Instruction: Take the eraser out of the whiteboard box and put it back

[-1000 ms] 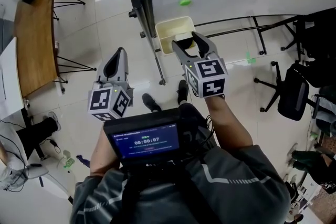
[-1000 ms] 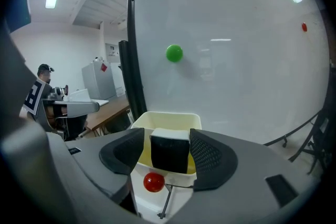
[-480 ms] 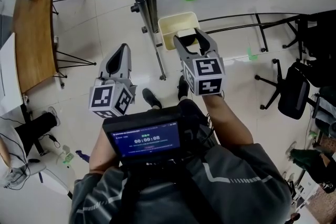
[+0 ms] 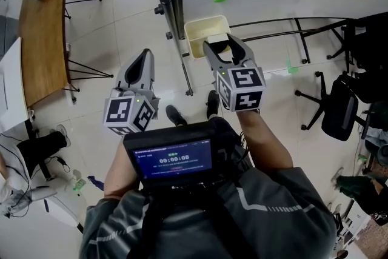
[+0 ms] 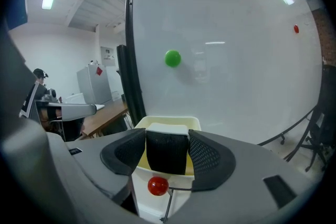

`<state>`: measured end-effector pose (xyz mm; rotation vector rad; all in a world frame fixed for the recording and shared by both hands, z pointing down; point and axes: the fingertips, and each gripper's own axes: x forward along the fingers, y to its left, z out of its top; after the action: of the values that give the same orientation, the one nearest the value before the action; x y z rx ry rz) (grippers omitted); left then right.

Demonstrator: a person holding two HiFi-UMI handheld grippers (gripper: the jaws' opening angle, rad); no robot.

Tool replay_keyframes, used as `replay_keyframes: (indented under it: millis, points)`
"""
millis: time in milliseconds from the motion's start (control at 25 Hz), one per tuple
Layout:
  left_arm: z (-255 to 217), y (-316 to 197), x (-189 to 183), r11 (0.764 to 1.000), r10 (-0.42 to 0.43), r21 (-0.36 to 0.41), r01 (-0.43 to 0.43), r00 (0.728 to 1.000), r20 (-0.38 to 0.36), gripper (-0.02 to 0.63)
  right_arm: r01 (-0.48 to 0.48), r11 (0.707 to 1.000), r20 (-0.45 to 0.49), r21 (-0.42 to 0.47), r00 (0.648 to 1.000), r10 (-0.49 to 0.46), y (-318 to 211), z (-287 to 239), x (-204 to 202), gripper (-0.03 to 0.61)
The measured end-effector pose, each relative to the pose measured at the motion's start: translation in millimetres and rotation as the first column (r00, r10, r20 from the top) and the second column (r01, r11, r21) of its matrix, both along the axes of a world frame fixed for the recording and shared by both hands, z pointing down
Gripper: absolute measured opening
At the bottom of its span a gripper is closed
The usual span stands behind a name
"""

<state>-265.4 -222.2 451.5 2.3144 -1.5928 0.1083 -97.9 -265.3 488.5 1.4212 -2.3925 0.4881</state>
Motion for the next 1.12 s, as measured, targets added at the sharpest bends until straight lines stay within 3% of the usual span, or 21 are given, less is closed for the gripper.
replay_keyframes:
  millis: [400, 840, 1120]
  points:
    - [-88, 16, 18, 0.985, 0.056, 0.163, -0.055, 0.998, -0.001, 0.032, 0.060, 0.988, 0.099, 0.140, 0.992, -0.074, 15, -98, 7, 0.285]
    - [-182, 42, 7, 0.942, 0.055, 0.332, -0.051, 0.999, -0.001, 0.031, 0.127, 0.931, 0.149, 0.341, 0.971, -0.187, 44, -215, 1, 0.284]
    - [-195, 54, 6, 0.931, 0.065, 0.358, -0.064, 0.998, 0.008, 0.031, 0.143, 0.913, 0.149, 0.383, 0.966, -0.214, 56, -236, -2, 0.284]
